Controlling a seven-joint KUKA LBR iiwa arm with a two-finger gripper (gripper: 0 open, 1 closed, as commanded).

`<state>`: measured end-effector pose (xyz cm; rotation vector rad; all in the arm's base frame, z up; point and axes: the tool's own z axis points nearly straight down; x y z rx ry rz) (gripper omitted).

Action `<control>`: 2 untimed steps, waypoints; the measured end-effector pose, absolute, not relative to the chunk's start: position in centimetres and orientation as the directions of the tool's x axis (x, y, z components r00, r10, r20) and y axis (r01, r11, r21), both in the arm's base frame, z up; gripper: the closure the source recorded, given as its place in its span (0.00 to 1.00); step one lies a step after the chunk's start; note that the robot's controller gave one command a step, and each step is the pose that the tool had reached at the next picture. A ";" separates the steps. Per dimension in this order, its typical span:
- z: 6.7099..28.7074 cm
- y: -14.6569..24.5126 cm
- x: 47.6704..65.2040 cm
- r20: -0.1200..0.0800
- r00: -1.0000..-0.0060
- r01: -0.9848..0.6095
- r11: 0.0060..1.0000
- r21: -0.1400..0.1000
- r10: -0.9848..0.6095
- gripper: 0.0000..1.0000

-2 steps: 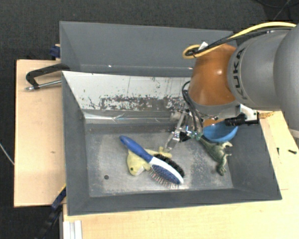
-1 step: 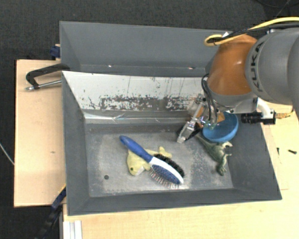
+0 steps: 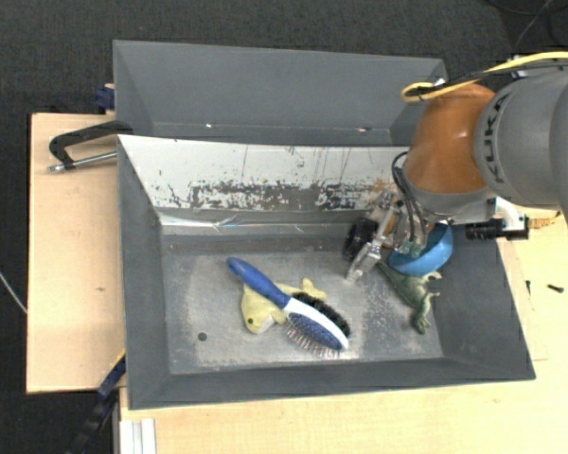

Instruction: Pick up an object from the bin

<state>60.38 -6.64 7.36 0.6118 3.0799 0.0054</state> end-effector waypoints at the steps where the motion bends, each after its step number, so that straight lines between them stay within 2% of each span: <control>1: 7.4 -9.1 59.9 -0.006 -0.815 0.579 0.815 0.009 0.579 0.00; 2: 7.5 -9.1 59.9 -0.004 -0.815 0.580 0.815 0.009 0.580 1.00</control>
Offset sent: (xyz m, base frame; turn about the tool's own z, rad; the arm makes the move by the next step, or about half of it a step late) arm -0.0137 -0.0504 -0.0036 0.3035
